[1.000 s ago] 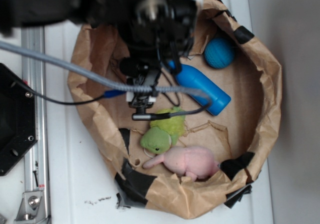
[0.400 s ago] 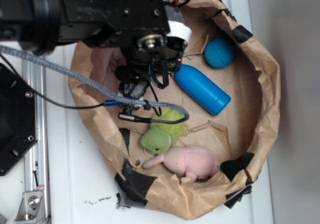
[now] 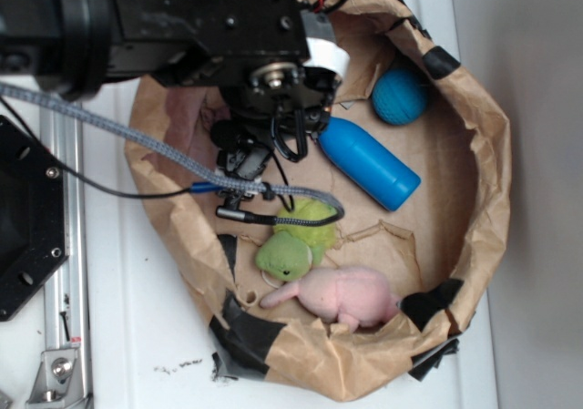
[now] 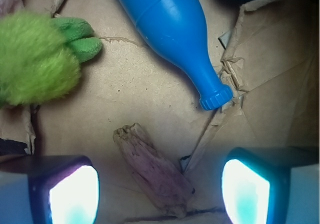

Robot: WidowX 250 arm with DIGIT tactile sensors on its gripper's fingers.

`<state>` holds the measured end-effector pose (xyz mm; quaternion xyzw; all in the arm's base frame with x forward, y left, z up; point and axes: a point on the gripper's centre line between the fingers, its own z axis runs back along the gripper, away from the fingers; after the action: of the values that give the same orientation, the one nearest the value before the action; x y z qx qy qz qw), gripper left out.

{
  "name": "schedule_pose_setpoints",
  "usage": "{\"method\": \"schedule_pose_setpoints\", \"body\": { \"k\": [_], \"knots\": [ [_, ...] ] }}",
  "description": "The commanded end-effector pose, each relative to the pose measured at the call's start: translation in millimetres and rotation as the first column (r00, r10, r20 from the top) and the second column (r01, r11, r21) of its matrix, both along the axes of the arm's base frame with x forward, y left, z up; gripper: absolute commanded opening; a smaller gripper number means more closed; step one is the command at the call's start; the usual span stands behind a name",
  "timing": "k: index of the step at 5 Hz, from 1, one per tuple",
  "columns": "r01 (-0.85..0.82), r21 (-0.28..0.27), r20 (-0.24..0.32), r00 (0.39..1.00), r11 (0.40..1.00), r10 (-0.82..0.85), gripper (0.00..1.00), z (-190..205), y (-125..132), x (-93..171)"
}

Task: Grab the wood chip.

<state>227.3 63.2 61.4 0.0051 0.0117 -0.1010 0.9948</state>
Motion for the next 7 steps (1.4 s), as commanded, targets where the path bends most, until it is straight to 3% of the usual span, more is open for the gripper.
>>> {"method": "schedule_pose_setpoints", "body": {
  "k": [1,2,4,5,6,7],
  "knots": [
    [0.113,-0.062,-0.013,0.993,0.992,-0.114,1.00,-53.9,-12.1,0.4],
    [0.105,-0.077,-0.027,0.994,0.991,-0.108,0.00,-52.7,-13.7,0.2],
    [0.112,-0.065,-0.007,0.994,0.992,-0.113,0.00,-4.0,-22.3,13.4],
    [0.095,-0.033,0.172,0.981,0.995,-0.088,0.00,47.1,-28.8,30.2],
    [0.016,-0.164,0.314,0.949,0.986,0.037,0.00,92.2,-32.7,41.6],
    [-0.051,-0.219,0.301,0.947,0.974,0.117,0.00,102.2,-41.8,57.7]
  ]
}}
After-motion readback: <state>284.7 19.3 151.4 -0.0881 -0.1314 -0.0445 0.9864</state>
